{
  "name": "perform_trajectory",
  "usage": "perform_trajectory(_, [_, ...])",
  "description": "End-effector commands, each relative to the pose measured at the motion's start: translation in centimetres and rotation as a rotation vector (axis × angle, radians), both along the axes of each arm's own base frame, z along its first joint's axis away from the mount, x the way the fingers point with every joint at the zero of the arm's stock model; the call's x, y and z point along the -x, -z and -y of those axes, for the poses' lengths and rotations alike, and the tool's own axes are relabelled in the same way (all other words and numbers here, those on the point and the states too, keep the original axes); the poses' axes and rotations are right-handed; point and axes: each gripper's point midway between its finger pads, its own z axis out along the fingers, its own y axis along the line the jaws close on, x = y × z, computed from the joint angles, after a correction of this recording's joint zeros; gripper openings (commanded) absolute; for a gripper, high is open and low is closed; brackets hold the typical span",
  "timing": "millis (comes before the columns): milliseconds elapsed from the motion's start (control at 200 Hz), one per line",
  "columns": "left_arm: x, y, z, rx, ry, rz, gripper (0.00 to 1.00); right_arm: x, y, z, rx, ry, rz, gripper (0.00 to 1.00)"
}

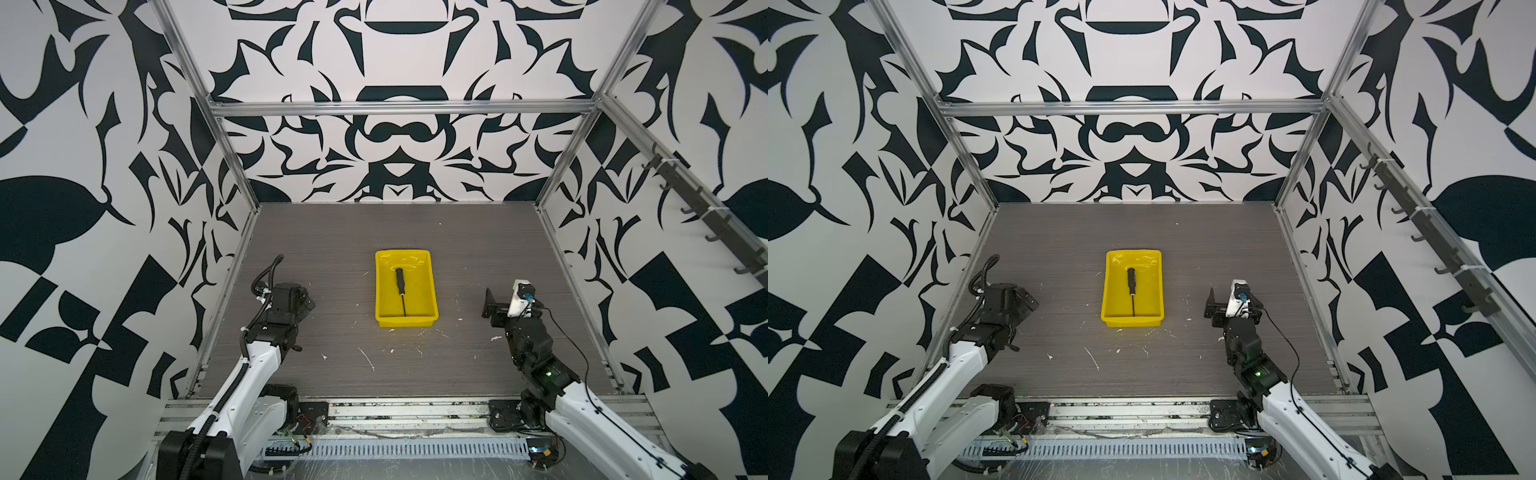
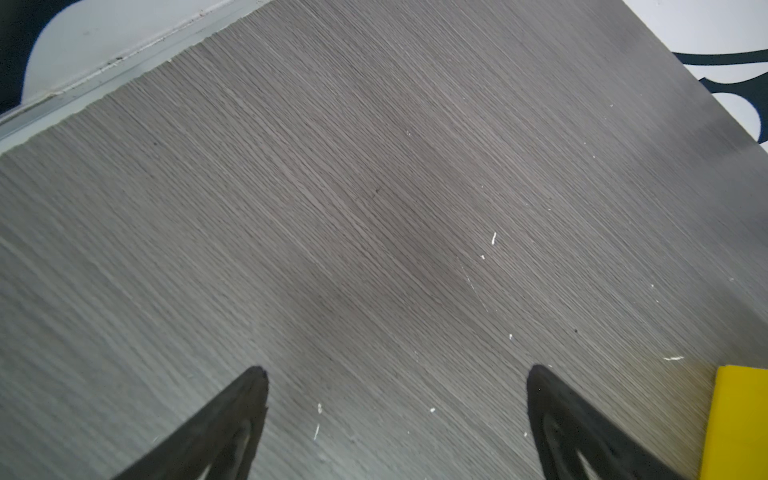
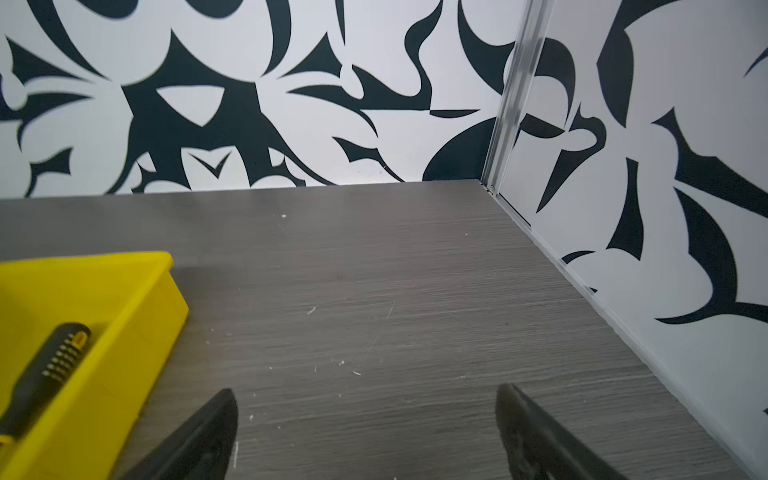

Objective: Put the screwdriver in the bin

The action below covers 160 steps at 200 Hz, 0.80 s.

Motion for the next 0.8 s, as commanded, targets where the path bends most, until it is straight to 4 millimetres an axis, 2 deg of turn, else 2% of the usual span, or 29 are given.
perform_trajectory(0, [-0.4, -0.7, 0.0, 0.005, -0.009, 0.022, 1.00, -1.1, -4.5, 0.1, 0.085, 0.019, 0.122, 0.99])
perform_trajectory(160, [-0.5, -0.5, 0.0, 0.002, -0.008, 0.001, 1.00, -2.2, -2.0, -1.2, 0.337, -0.062, 0.050, 1.00])
perform_trajectory(280, [-0.6, -0.4, 0.1, 0.006, -0.006, -0.004, 1.00, -3.4, -1.3, -0.3, 0.409, -0.020, 0.021, 0.99])
perform_trajectory(595, [-0.8, 0.1, 0.2, 0.005, -0.002, -0.043, 0.99, -6.3, 2.8, 0.3, 0.268, 0.001, -0.050, 0.99])
perform_trajectory(710, [-0.8, 0.1, 0.2, 0.004, -0.005, -0.042, 0.99, -7.7, 2.9, 0.2, 0.250, -0.005, -0.035, 1.00])
perform_trajectory(795, [-0.8, 0.1, 0.1, 0.003, -0.006, -0.041, 0.99, -8.3, 3.9, 1.0, 0.181, 0.013, -0.039, 1.00])
